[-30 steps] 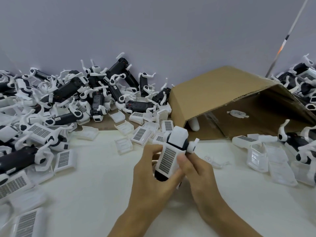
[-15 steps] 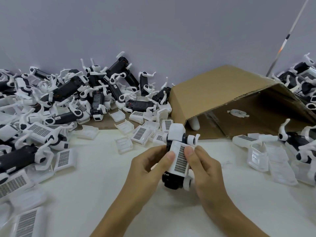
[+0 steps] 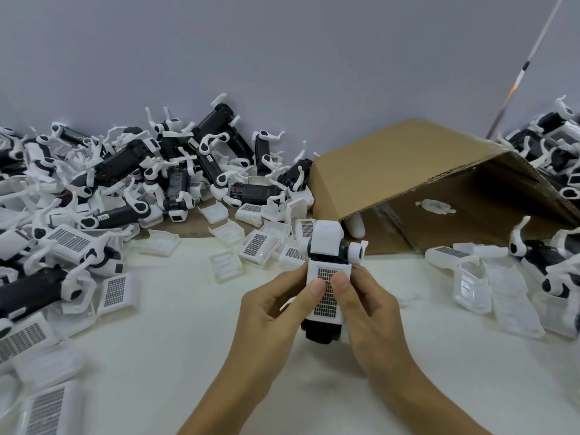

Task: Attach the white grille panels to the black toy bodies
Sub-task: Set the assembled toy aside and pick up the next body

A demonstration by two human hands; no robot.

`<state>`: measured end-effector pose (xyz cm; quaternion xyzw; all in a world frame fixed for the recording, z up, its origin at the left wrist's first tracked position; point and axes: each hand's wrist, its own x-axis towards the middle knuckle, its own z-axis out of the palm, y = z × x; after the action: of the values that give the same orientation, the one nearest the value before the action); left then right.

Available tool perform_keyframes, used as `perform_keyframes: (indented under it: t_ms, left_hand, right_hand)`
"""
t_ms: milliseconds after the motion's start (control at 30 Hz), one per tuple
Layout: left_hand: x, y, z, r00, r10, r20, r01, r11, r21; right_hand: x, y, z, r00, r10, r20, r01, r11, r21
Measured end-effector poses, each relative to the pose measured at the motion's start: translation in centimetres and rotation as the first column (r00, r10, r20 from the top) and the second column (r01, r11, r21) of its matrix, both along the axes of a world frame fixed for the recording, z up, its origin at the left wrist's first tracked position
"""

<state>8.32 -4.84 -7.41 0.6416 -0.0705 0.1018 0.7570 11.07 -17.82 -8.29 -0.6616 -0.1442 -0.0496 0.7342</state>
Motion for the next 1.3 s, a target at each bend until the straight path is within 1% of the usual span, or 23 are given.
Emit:
perform_keyframes:
  t_ms: [133, 233, 300, 400, 500, 600, 667, 733, 800, 867, 933, 1000, 1167, 1300]
  left_hand:
    - [-0.5, -0.3, 0.1, 0.996, 0.054, 0.073, -0.062, 0.993, 0.104]
    - [-0.7, -0.9, 0.1, 0.990, 0.092, 0.110, -0.107, 0.984, 0.144]
    - [-0.7, -1.1, 0.1, 0.990, 0.106, 0.097, -0.115, 0.988, 0.098]
    - [-0.4, -0.6, 0.1, 0.997, 0.074, -0.007, -0.074, 0.997, -0.019]
    - [0.0, 0.0, -0.1, 0.995, -0.020, -0.095, 0.013, 0.998, -0.069]
    - [0.1, 0.5, -0.2, 0.978, -0.137, -0.158, 0.122, 0.988, -0.099]
    - [0.1, 0.7, -0.1, 0.973, -0.165, -0.164, 0.155, 0.985, -0.070]
    - [0.1, 0.8, -0.1, 0.978, -0.136, -0.159, 0.129, 0.990, -0.058]
    - [0.0, 0.6, -0.1, 0.983, -0.103, -0.155, 0.092, 0.993, -0.079]
    - [0.0, 0.5, -0.1, 0.985, -0.086, -0.148, 0.072, 0.993, -0.095]
    - [0.0, 0.5, -0.2, 0.987, -0.087, -0.133, 0.073, 0.992, -0.106]
    - [0.1, 0.6, -0.2, 0.988, -0.092, -0.127, 0.078, 0.991, -0.110]
    - [0.3, 1.1, -0.2, 0.984, -0.114, -0.137, 0.103, 0.991, -0.090]
    - [0.2, 1.0, -0.2, 0.981, -0.152, -0.120, 0.138, 0.983, -0.121]
  right_hand:
    - [-0.1, 0.0, -0.1, 1.000, 0.007, 0.009, -0.007, 1.000, -0.007]
    - [-0.3, 0.1, 0.1, 1.000, 0.014, 0.019, -0.015, 0.999, 0.045]
    - [-0.4, 0.1, 0.2, 0.999, 0.036, 0.014, -0.037, 0.997, 0.073]
    - [-0.4, 0.0, 0.2, 0.998, 0.060, 0.009, -0.061, 0.995, 0.074]
    - [-0.5, 0.0, 0.3, 0.997, 0.076, 0.012, -0.077, 0.995, 0.064]
    - [-0.5, -0.2, 0.2, 0.996, 0.090, -0.022, -0.088, 0.994, 0.072]
    - [-0.5, -0.2, 0.1, 0.996, 0.086, -0.040, -0.084, 0.996, 0.043]
    - [-0.6, -0.1, 0.0, 0.996, 0.077, -0.036, -0.077, 0.997, 0.001]
    - [-0.7, 0.0, 0.1, 0.998, 0.061, -0.010, -0.062, 0.998, -0.031]
    - [-0.6, 0.1, 0.3, 0.999, 0.015, 0.030, -0.014, 0.998, -0.055]
    - [-0.5, 0.0, 0.4, 0.999, -0.013, 0.050, 0.016, 0.999, -0.044]
    - [-0.5, 0.0, 0.4, 0.999, -0.002, 0.043, 0.003, 1.000, -0.025]
    - [-0.3, -0.2, 0.7, 0.997, 0.066, -0.027, -0.066, 0.998, 0.000]
    - [-0.3, -0.2, 0.9, 0.994, 0.089, -0.071, -0.089, 0.996, 0.010]
